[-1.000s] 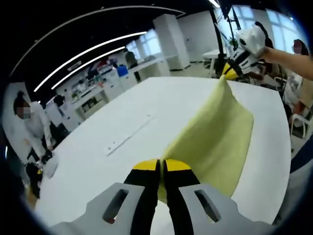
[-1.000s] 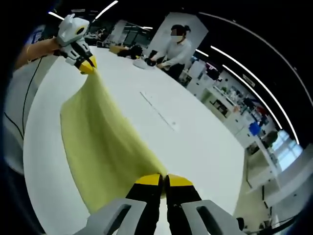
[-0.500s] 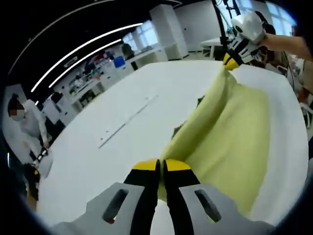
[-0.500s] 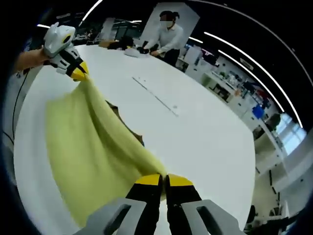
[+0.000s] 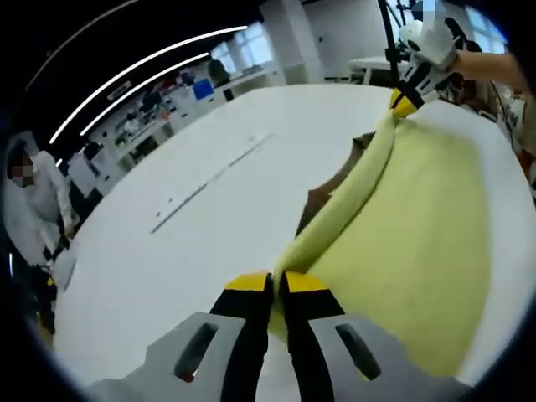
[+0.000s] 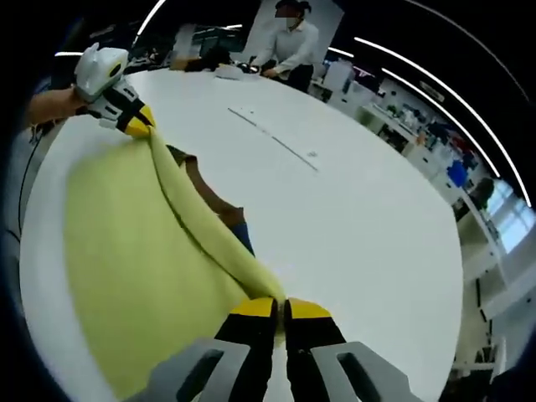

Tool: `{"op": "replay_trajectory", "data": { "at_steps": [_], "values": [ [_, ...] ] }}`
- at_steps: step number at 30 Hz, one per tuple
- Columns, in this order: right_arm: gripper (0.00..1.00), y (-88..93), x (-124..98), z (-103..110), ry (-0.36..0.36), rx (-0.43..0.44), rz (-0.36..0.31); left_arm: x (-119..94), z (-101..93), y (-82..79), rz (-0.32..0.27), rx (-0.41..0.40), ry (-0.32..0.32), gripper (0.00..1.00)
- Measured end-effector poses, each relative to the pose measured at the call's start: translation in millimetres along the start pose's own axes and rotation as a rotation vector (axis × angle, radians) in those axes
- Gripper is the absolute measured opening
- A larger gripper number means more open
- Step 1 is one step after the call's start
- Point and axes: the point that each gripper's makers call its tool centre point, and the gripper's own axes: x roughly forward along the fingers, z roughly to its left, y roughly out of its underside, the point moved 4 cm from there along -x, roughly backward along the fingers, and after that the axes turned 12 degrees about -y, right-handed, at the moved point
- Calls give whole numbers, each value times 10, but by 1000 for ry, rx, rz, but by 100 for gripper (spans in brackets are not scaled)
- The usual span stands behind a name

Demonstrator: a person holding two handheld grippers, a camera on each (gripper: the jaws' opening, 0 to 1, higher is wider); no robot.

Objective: Fold the garment on the visible template until the final outline fits inside the template.

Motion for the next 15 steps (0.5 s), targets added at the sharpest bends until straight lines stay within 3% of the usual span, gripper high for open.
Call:
{"op": "replay_trajectory", "data": {
  "at_steps": [8,15],
  "values": [
    [3,43,58,-7,-20,14,11,28,7,44,-3,36,11,6],
    [15,106,-60,13,-47,-14,43,-103,43,64,-23,27,29,16]
  ]
}}
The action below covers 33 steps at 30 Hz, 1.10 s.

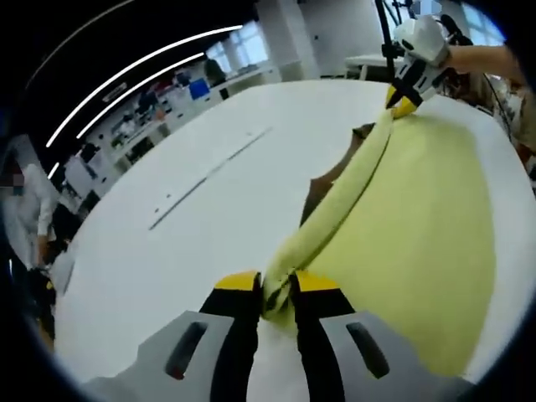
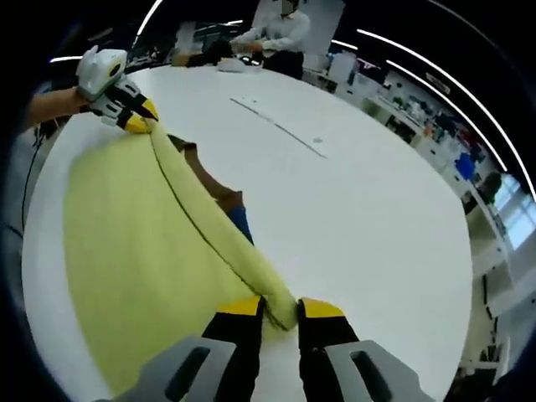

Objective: Fold the garment on the visible template until the final outline fits inside the template.

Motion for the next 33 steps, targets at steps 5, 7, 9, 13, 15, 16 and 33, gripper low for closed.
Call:
{"op": "replay_trajectory", "data": {
  "at_steps": [5,7,9,13,15,16,33],
  "values": [
    [21,17,-46,19,-6,-61,25,-82,-13,34,-4,46,6,22],
    [19,31,-39,-18,15,-90,37,-69,-8,52,4,61,1,21],
    [18,47,-20,-30,18,-100,48,-34,-1,59,5,74,-8,21],
    [14,47,-4,-44,24,-102,34,18,41,51,7,129,-46,12],
    [8,63,7,-63,31,-110,32,20,44,36,2,128,-47,6],
    [4,72,4,-80,39,-112,34,24,54,28,1,119,-51,2],
    [0,-66,64,-298,94,285,-189,206,204,64,61,-273,-166,5]
  ]
}}
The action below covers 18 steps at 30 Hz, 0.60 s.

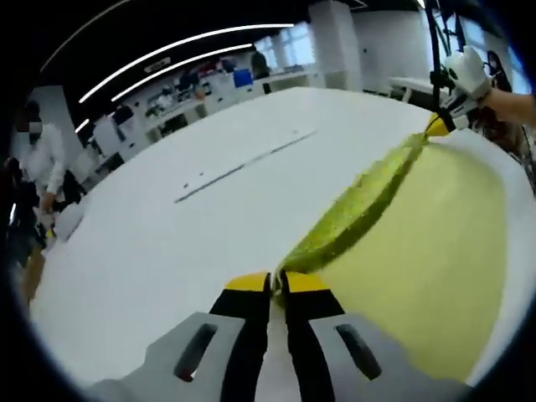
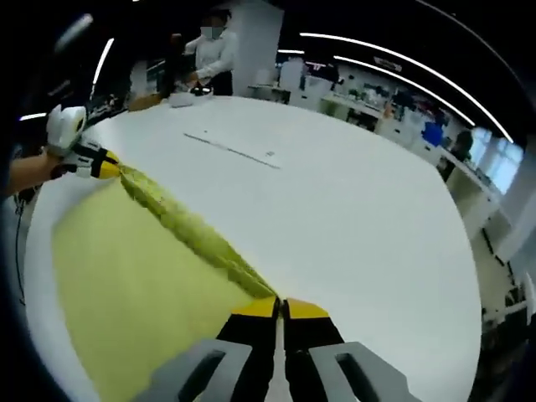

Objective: Fold the garment on the visible template until the final outline fits inside the template.

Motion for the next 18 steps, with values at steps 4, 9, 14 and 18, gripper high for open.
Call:
{"op": "replay_trajectory", "data": {
  "at_steps": [4,9,14,18],
  "values": [
    [0,-14,15,1,20,49,-18,19,31,2,8,-50,-28,5],
    [8,-17,-25,15,23,106,-26,-35,52,-12,0,-63,-28,12],
    [26,-11,-68,140,-54,176,-31,-128,26,-37,-24,-162,24,23],
    [44,8,-133,272,-103,175,-14,-261,-4,-18,-24,-190,70,34]
  ]
}}
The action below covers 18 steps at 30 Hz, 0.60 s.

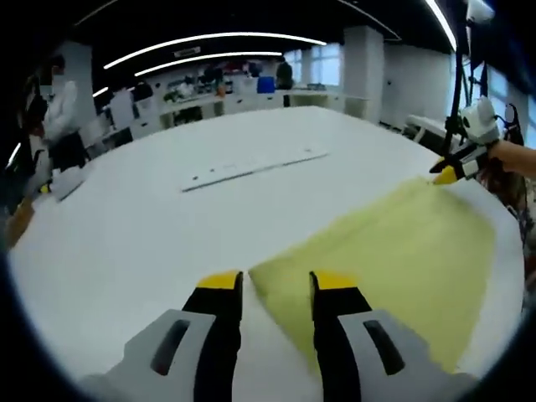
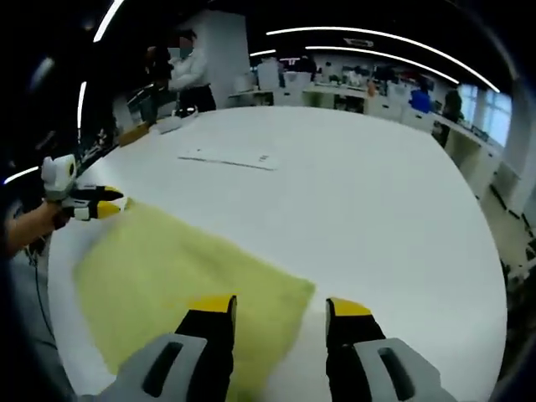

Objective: Fold the garment on the visible template until the final outline fits inside the template.

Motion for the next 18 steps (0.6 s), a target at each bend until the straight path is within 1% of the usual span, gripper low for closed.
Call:
{"op": "replay_trajectory", "data": {
  "at_steps": [1,3,7,8,12,13,16,18],
  "values": [
    [49,3,-7,17,-6,0,1,-36,-13,0,-4,-6,11,36],
    [53,8,-49,88,-37,7,-2,-108,-20,-3,-16,-36,35,40],
    [63,32,-141,246,-94,26,-11,-283,-64,6,-42,-46,71,47],
    [65,39,-160,267,-100,23,-12,-315,-77,9,-47,-45,81,48],
    [70,114,-254,383,-130,3,8,-465,-139,66,-47,-63,113,53],
    [71,136,-285,410,-135,6,7,-507,-164,101,-38,-67,122,53],
    [73,185,-347,478,-158,15,3,-600,-203,168,-37,-52,131,55],
    [73,236,-400,527,-173,14,6,-671,-214,225,-32,-64,139,57]
  ]
}}
